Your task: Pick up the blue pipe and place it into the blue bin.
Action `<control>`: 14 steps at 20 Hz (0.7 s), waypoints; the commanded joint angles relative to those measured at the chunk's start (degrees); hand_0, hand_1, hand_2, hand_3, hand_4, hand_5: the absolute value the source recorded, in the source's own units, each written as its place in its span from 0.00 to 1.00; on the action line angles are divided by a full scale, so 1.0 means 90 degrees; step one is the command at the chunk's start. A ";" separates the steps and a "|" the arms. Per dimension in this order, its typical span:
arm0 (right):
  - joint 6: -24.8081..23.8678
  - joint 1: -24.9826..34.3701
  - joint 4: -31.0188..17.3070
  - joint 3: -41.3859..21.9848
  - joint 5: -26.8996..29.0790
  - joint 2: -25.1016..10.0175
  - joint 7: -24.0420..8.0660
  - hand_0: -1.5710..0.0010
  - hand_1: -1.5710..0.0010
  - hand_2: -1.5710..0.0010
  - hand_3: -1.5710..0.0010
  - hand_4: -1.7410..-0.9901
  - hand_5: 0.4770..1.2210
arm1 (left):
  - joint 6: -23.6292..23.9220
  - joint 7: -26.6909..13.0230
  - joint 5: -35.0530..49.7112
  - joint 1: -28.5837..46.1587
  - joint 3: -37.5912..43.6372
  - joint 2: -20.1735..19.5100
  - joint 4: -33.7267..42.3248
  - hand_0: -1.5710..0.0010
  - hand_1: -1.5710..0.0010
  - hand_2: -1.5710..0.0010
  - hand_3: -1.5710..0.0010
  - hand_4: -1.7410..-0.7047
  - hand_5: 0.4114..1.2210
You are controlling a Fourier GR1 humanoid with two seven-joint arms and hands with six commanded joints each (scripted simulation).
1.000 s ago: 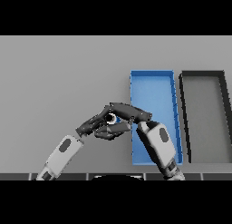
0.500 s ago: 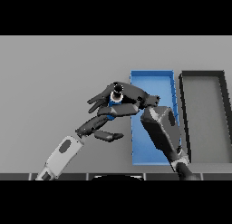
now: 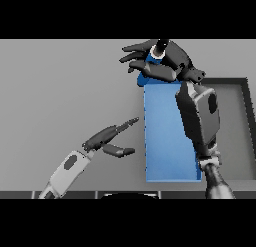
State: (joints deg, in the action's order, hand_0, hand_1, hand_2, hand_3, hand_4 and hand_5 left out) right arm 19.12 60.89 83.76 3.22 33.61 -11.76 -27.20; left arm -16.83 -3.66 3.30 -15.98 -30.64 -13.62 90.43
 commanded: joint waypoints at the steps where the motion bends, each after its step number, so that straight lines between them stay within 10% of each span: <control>1: -0.0044 0.0003 -0.0264 0.0120 -0.0184 -0.0092 0.0026 0.00 0.00 0.00 0.00 0.32 1.00 | 0.0016 -0.0007 -0.0036 0.0006 -0.0020 0.0004 0.0008 1.00 1.00 1.00 1.00 0.87 0.08; 7: -0.0128 -0.0622 -0.1426 0.0763 -0.0802 -0.0428 -0.0099 0.00 0.00 0.00 0.00 0.32 1.00 | 0.0071 -0.0120 -0.0055 0.0020 0.0071 -0.0149 0.0114 1.00 1.00 1.00 1.00 0.88 0.06; 14: -0.0565 -0.2064 -0.1416 0.0887 -0.1434 -0.0287 -0.0859 0.00 0.00 0.00 0.00 0.32 1.00 | 0.0024 -0.0048 -0.0027 0.0035 0.0091 -0.0168 0.0074 1.00 1.00 1.00 1.00 0.88 0.07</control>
State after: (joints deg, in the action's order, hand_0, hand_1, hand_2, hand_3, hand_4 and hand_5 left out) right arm 14.19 42.26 70.96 11.21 20.59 -14.33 -34.92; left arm -16.62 -4.06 3.06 -15.67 -29.83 -15.12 91.10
